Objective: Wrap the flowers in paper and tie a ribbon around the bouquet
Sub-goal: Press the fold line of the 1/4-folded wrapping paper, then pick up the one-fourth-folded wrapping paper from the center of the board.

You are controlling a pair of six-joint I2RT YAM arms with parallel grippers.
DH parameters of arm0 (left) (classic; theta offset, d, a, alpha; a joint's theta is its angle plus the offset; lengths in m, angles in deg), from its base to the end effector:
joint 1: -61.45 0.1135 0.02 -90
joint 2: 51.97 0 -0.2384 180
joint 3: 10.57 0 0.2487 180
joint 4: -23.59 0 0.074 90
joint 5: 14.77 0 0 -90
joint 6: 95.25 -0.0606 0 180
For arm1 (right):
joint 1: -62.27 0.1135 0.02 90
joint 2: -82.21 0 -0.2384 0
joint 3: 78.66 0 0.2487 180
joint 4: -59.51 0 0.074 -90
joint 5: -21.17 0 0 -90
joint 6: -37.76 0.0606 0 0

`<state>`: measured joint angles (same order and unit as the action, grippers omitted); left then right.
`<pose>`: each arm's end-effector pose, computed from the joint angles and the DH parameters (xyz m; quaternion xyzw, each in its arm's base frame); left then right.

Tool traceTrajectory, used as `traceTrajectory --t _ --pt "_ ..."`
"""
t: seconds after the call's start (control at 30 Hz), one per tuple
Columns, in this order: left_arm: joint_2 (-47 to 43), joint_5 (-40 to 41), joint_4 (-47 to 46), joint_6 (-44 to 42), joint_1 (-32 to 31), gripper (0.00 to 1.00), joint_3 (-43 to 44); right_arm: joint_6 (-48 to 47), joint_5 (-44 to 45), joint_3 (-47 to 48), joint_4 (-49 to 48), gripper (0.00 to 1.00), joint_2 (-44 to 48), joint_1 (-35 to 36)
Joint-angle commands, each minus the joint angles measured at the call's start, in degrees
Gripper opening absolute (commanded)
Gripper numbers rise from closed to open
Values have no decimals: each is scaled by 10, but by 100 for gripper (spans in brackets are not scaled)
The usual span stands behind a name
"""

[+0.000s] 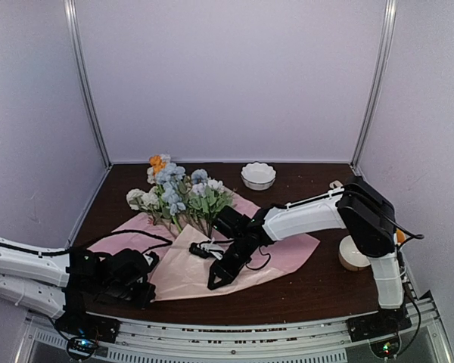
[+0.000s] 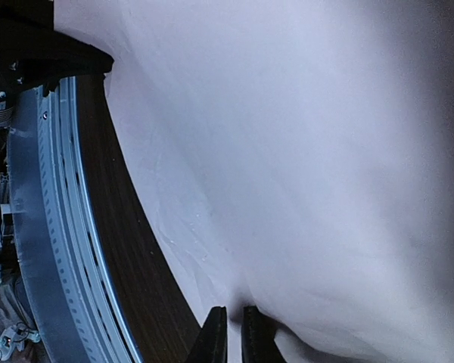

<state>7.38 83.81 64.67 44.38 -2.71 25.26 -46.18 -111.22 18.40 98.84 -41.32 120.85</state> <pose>0.0883 -0.1616 0.0984 0.1067 0.9671 -0.1438 0.1809 0.1856 0.3823 0.0931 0.4713 -0.7840 -0.4032 0.0238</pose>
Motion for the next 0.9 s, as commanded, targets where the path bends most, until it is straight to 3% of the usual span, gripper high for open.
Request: traceTrajectory --t 0.0,0.07,0.1,0.33,0.5,0.6,0.73,0.87 --pt "-24 28 56 3 5 12 28 16 57 16 35 9 -15 -2" --pt "-39 38 79 4 7 36 47 26 57 24 46 8 -26 -2" --pt "-48 41 96 8 10 43 58 31 57 25 48 8 -28 -3" --pt "-124 88 262 120 75 68 135 54 61 26 46 7 -35 -4" --pt "-216 67 273 195 182 73 69 54 63 21 43 6 -31 -4" --pt "-282 41 248 213 228 81 20 53 64 19 41 6 -28 -3" --pt "-349 40 211 237 256 84 -38 54 62 25 40 6 -26 -4" --pt "-350 39 102 228 261 83 -102 59 57 51 41 7 -22 -3"
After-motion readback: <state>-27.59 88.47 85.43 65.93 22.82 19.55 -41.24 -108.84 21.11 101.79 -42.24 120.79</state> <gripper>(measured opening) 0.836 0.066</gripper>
